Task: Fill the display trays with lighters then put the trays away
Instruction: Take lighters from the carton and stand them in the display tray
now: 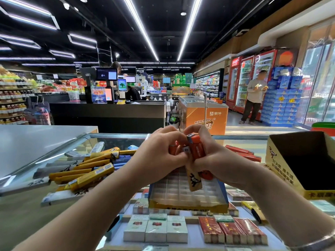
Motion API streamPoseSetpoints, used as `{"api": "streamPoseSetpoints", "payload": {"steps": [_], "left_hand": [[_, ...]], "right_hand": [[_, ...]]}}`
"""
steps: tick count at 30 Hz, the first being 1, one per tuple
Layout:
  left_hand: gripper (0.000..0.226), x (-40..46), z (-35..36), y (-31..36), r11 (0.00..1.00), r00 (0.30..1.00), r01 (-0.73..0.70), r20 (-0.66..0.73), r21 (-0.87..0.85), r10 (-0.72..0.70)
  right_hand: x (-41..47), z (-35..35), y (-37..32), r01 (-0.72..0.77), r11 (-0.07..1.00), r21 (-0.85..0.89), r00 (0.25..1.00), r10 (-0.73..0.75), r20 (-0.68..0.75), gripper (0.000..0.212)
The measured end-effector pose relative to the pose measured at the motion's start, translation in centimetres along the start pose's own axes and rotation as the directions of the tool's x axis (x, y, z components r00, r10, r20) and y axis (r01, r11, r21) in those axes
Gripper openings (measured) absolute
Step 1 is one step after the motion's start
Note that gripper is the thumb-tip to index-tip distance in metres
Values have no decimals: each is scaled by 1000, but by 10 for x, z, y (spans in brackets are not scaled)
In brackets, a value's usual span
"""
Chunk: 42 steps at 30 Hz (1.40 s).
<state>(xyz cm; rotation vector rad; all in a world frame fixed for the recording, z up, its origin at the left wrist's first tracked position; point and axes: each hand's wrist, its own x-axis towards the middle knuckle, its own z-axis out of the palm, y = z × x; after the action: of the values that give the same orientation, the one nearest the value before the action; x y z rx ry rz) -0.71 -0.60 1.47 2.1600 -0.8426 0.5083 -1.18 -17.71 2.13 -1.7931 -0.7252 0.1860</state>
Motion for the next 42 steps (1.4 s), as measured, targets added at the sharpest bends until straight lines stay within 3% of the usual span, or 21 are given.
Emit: {"api": "streamPoseSetpoints", "payload": {"steps": [11,15,19,26,36,42], "left_hand": [[25,1,-8,2,1000,1000,-21,9,0,21],[32,6,-25,-4,995,994,6,-104,-96,-16],[32,6,-39,-11,999,998,20,-59,26,-18],[22,4,-39,-16,983,999,0,42,186,-8],[22,3,-31,-17,893,996,-80,66,442,57],[28,2,-29,-18,890,999,-40,49,453,20]], "right_hand": [[4,2,2,25,999,23,990,-22,-139,54],[7,-5,7,116,990,78,937,-83,-340,48],[7,-12,10,111,993,44,891,-80,-447,46],[10,-10,12,64,998,-23,901,-67,-428,47],[9,-7,9,88,996,-19,915,-89,-393,44],[6,-7,6,15,996,-91,940,-45,-338,35]]}}
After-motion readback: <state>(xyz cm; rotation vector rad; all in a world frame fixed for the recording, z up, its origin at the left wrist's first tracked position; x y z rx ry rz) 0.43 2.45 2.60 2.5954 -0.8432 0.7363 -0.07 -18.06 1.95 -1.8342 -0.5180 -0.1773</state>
